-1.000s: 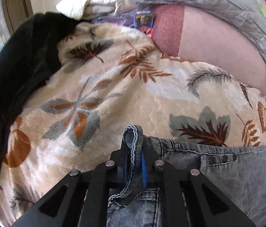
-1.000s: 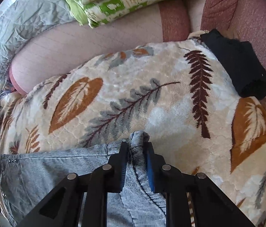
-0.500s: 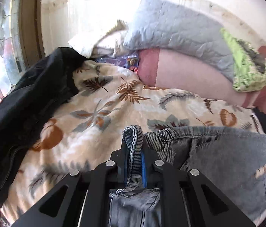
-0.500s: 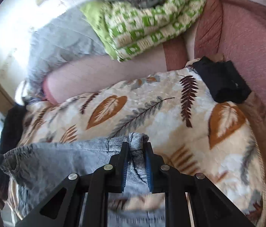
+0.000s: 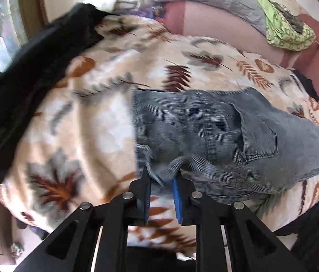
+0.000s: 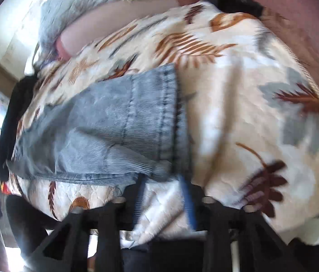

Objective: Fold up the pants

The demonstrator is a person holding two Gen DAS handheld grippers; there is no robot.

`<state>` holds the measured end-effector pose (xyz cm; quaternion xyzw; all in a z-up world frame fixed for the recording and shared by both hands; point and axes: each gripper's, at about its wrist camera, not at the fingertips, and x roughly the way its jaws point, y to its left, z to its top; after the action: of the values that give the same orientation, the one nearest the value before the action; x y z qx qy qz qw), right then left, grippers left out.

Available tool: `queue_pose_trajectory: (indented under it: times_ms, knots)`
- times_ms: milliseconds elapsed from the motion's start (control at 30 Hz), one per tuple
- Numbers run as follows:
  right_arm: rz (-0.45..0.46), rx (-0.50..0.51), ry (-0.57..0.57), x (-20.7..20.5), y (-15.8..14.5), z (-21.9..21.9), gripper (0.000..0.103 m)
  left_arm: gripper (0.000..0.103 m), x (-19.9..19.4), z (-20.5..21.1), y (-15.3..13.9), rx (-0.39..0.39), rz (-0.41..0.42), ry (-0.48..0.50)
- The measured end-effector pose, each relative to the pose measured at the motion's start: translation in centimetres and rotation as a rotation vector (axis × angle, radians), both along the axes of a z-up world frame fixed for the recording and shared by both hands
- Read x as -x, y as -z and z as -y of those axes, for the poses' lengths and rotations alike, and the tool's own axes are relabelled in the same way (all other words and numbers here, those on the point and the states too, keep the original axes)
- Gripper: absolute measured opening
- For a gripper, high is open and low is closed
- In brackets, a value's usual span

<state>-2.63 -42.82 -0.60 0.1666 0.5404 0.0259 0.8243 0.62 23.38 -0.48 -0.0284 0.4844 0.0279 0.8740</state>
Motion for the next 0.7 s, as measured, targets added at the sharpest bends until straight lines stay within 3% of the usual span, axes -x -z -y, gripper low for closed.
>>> queue_pose_trajectory:
  times_ms: [100, 200, 267, 333, 400, 433, 467, 500, 633, 700]
  knots:
    - [0.064, -0.031, 0.1, -0.7, -2.7, 1.2, 0.059, 0.021, 0.1, 1.0, -2.8, -0.067, 0.084, -0.014]
    - [0.096, -0.163, 0.108, -1.9, -4.1, 0.4, 0.059, 0.024, -0.7, 2.7, -4.9, -0.009, 0.147, 0.007]
    - [0.11, -0.22, 0.075, -2.3, -4.2, -1.2, 0.059, 0.037, -1.3, 4.4, -5.4, 0.007, 0.17, 0.029]
    - [0.034, -0.257, 0.04, -2.7, -1.7, -2.4, 0.06, 0.052, -2.2, 6.5, -4.5, 0.003, 0.16, 0.05]
    - [-0.141, -0.181, 0.045, -3.4, 2.1, -2.9, 0.058, 0.059, -3.6, 8.3, -1.3, -0.045, 0.066, 0.074]
    - [-0.184, -0.184, 0.049, -3.3, 3.5, -2.8, 0.055, 0.059, -4.2, 8.7, 1.0, -0.073, -0.017, 0.074]
    - [-0.167, -0.178, 0.046, -3.3, 2.9, -2.8, 0.054, 0.059, -4.8, 9.0, 3.6, -0.096, -0.111, 0.077]
    - [-0.156, -0.161, 0.047, -3.4, 1.8, -2.8, 0.054, 0.061, -4.8, 9.0, 5.2, -0.108, -0.134, 0.071]
    - [-0.038, -0.058, 0.073, -6.0, -3.1, -1.6, 0.055, 0.06, -3.9, 9.0, 1.2, -0.11, -0.002, 0.026]
    - [-0.024, -0.014, 0.092, -8.6, -3.3, -0.7, 0.059, 0.061, -3.7, 9.6, -1.0, -0.112, 0.069, 0.041]
